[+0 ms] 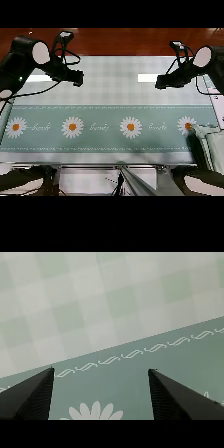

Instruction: Fold the shirts.

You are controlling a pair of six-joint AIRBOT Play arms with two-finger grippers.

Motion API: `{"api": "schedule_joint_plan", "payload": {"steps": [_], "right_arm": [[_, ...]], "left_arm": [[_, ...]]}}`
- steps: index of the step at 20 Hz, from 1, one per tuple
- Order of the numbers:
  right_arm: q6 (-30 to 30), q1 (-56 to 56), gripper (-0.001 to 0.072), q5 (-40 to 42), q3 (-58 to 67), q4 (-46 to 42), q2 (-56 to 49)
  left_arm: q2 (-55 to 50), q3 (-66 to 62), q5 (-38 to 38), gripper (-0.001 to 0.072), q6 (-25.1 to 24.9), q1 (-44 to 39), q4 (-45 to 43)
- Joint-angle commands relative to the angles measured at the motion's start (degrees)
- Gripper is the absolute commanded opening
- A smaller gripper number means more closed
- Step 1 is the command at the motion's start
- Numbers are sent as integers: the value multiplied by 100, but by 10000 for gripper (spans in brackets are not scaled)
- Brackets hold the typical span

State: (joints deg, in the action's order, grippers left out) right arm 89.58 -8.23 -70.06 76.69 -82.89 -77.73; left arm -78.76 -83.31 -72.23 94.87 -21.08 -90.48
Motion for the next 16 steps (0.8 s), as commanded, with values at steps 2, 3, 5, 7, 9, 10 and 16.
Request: {"api": "schedule_joint_plan", "payload": {"steps": [2,3,5,7,9,10,16], "right_arm": [[-2,-4,591,2,-2,2,-2],[-2,-4,591,2,-2,2,-2],[-2,-4,590,2,-2,2,-2],[-2,-4,590,2,-2,2,-2],[-4,-4,591,2,-2,2,-2],[-2,-4,591,2,-2,2,-2],[-2,-4,591,2,-2,2,-2]], "left_arm": [[-70,0,2,720,-2,-2,2],[-70,0,2,720,-2,-2,2],[-72,0,2,720,-2,-2,2],[-83,0,0,720,-2,-2,2],[-105,0,2,720,-2,-2,2],[-116,0,0,720,-2,-2,2],[-146,0,2,720,-2,-2,2]]}}
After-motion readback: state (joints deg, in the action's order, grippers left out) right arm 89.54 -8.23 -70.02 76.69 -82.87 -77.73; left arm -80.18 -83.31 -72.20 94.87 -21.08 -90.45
